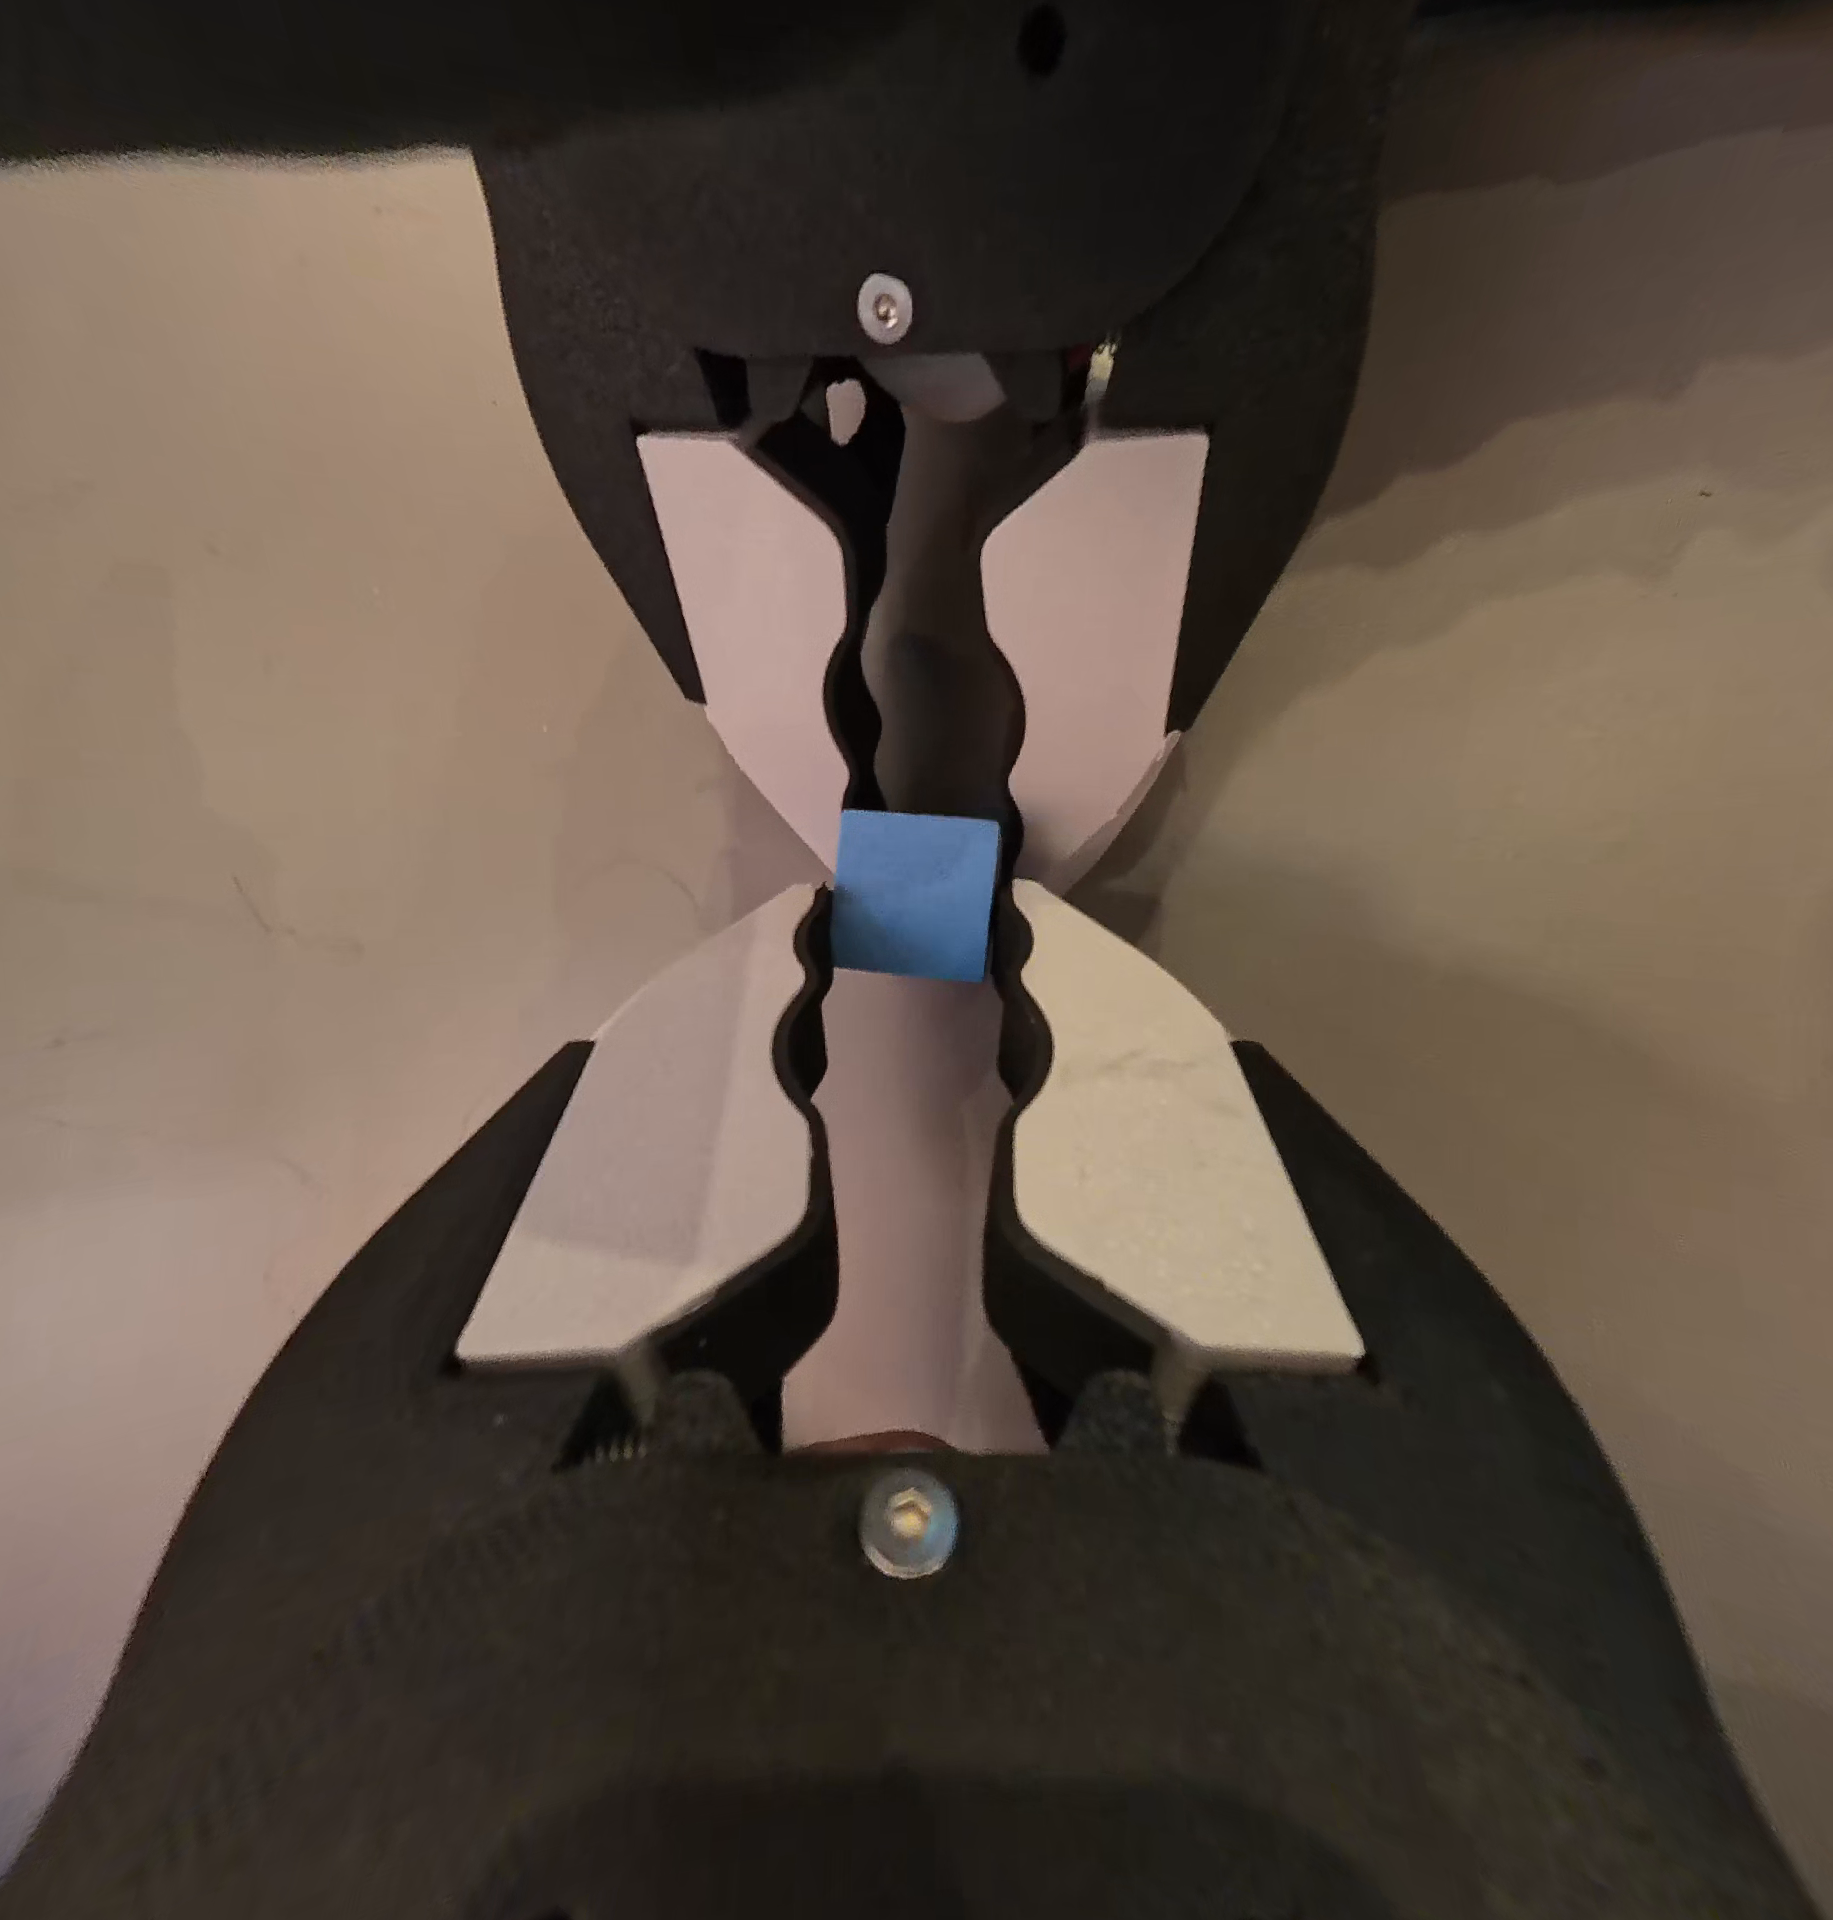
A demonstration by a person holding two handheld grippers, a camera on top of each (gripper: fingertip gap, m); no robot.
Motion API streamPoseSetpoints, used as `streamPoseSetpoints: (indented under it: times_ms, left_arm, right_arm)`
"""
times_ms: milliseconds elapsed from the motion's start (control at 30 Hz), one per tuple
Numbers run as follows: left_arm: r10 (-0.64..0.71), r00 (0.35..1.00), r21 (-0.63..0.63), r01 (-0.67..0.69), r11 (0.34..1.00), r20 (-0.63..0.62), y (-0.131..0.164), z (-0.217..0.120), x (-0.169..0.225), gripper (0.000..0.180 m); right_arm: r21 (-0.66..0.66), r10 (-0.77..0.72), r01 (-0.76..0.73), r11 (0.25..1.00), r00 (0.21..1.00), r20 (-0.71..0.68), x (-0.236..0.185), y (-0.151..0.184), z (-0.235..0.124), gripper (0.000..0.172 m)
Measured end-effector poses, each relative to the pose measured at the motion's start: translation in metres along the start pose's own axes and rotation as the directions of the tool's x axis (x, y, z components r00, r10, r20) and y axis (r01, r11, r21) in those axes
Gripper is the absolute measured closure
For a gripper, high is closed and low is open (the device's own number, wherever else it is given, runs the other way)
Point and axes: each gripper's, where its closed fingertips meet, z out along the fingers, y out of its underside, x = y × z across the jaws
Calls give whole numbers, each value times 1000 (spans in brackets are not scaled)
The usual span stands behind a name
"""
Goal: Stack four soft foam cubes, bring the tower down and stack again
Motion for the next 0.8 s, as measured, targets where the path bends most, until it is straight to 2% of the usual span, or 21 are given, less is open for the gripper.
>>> streamPoseSetpoints:
  times_ms: [400,533,633,800]
  left_arm:
    - [-13,1000,10,13,1000,2,0,1,0,151]
    - [-18,1000,22,19,1000,-12,-1,0,1,142]
    - [-24,1000,22,25,999,-18,-1,-3,2,135]
    - [-59,998,26,58,998,32,11,-27,-2,129]
  right_arm:
    - [-7,0,0,1000,1000,0,0,0,0,144]
    - [-6,3,-3,1000,1000,1,0,1,0,143]
    - [-9,5,-5,1000,1000,4,0,1,0,136]
    - [-9,31,-31,999,999,5,0,7,-10,128]
